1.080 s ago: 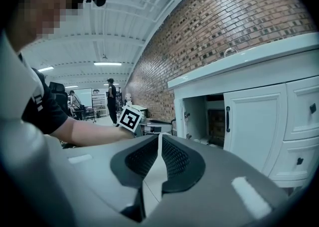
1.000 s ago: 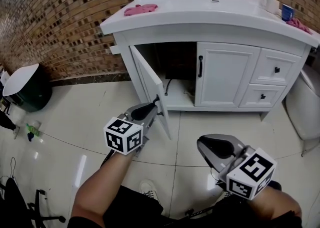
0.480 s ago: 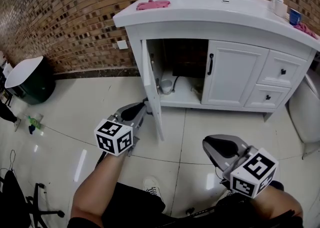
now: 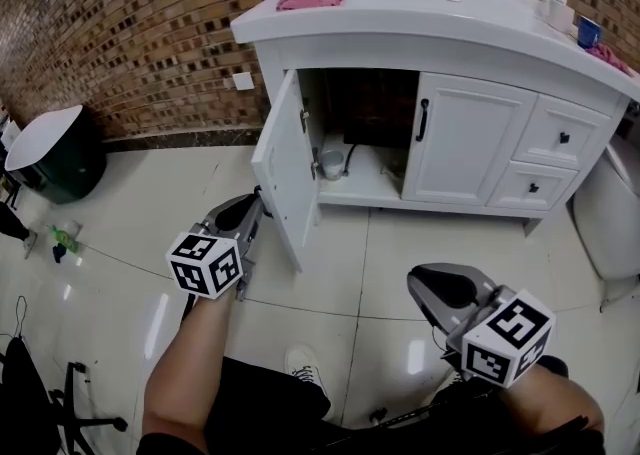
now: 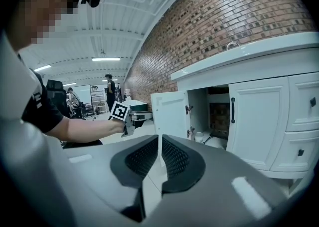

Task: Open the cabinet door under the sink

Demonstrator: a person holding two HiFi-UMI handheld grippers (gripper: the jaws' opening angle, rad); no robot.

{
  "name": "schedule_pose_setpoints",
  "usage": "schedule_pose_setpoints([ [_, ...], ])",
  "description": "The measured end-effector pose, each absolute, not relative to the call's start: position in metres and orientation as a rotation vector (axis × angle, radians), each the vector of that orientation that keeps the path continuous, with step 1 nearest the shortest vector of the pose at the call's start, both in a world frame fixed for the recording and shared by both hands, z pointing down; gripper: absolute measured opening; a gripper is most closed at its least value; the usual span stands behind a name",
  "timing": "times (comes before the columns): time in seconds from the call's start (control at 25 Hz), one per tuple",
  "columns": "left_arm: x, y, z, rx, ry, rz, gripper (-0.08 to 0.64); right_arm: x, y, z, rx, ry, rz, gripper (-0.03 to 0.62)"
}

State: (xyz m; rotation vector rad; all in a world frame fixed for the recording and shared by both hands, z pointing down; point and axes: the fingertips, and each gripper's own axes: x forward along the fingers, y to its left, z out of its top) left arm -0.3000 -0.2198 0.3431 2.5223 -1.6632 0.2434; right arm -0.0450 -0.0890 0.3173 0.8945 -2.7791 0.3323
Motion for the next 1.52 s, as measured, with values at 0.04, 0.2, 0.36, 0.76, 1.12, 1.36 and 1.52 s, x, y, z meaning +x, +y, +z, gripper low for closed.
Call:
schedule_pose_setpoints([
  [0.04, -0.304, -0.220, 0.343, 2.511, -1.673, 0.236, 0.021, -0.044, -0.089, 0.317, 0.900, -2.778, 0.335, 0.031],
  [0.2, -0.315, -0.221, 0.343, 2.489, -1.701, 0.225, 0.021, -0.040, -0.086, 0.316, 0.915, -2.778, 0.332, 0.031],
  [0.36, -0.328, -0.224, 0.343, 2.446, -1.740, 0.191, 0.021, -0.035, -0.086, 0.315, 0.936, -2.775, 0.333, 0.031],
  [0.76, -0.332, -0.224, 0.343, 2.415, -1.765, 0.142, 0.029, -0.025, -0.084, 0.311, 0.964, -2.777, 0.330, 0.031],
  [1.12, -0.333, -0.206, 0.324, 2.388, -1.765, 0.042, 0.028, -0.019, -0.084, 0.308, 0.997, -2.779, 0.315, 0.031],
  [1.36, -0.258, -0.165, 0.270, 2.636, -1.529, -0.040, 0.006, -0.013, -0.088, 0.303, 1.045, -2.807, 0.317, 0.029],
  [1.52, -0.200, -0.133, 0.255, 2.753, -1.303, -0.044, 0.005, -0.009, -0.087, 0.301, 1.073, -2.814, 0.319, 0.026],
])
